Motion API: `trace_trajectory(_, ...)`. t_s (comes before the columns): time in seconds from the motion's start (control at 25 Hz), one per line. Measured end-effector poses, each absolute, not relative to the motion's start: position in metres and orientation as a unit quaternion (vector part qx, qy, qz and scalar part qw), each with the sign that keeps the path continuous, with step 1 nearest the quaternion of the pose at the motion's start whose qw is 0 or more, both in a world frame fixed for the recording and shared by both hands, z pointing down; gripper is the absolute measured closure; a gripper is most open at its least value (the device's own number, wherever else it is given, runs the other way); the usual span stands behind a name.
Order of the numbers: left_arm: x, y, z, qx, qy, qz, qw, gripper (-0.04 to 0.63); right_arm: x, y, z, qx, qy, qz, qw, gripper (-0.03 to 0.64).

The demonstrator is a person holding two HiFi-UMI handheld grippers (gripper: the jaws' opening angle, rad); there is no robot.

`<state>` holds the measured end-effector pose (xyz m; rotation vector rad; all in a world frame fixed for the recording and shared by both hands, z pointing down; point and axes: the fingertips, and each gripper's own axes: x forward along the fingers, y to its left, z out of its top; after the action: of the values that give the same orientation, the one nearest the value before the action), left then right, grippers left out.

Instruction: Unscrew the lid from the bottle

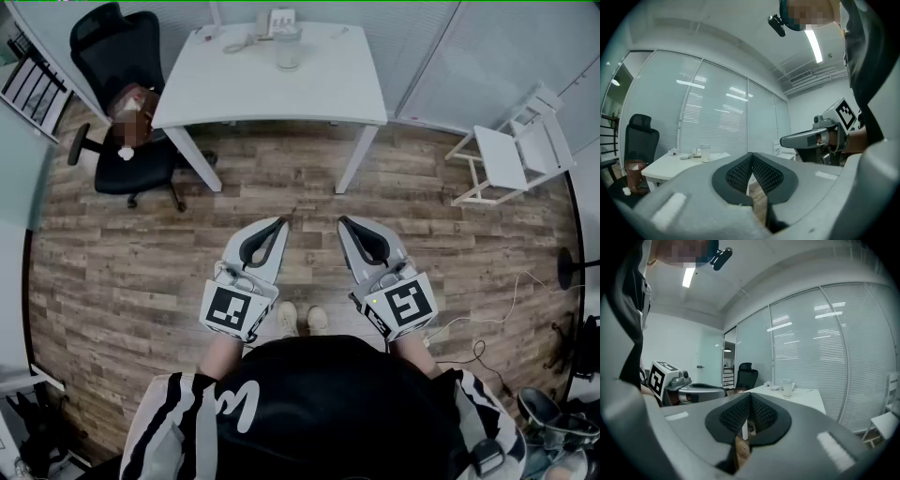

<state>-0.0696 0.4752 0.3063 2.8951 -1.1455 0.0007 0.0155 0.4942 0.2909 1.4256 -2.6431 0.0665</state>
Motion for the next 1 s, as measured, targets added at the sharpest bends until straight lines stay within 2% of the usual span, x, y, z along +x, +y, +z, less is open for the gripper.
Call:
trace_trajectory(0.56,-0.073,0.479,0.3,0.931,-0.365,-0.003,-0.005,0.595,0.013,0.5,0.297,0.483,-0.873,0.024,0.067,0.617)
trace_trajectory(0.76,-0.085,0.479,0.303,0.93,-0.368,-0.005,-0.004,0.595,0.006,0.503,0.284,0.49,-0.871,0.016,0.033,0.615)
trace_trajectory(1.0,-0.102,0.479,0.302,0.93,-0.367,-0.013,-0.002,0.595,-0.006,0.503,0.296,0.492,-0.869,0.024,0.043,0.615)
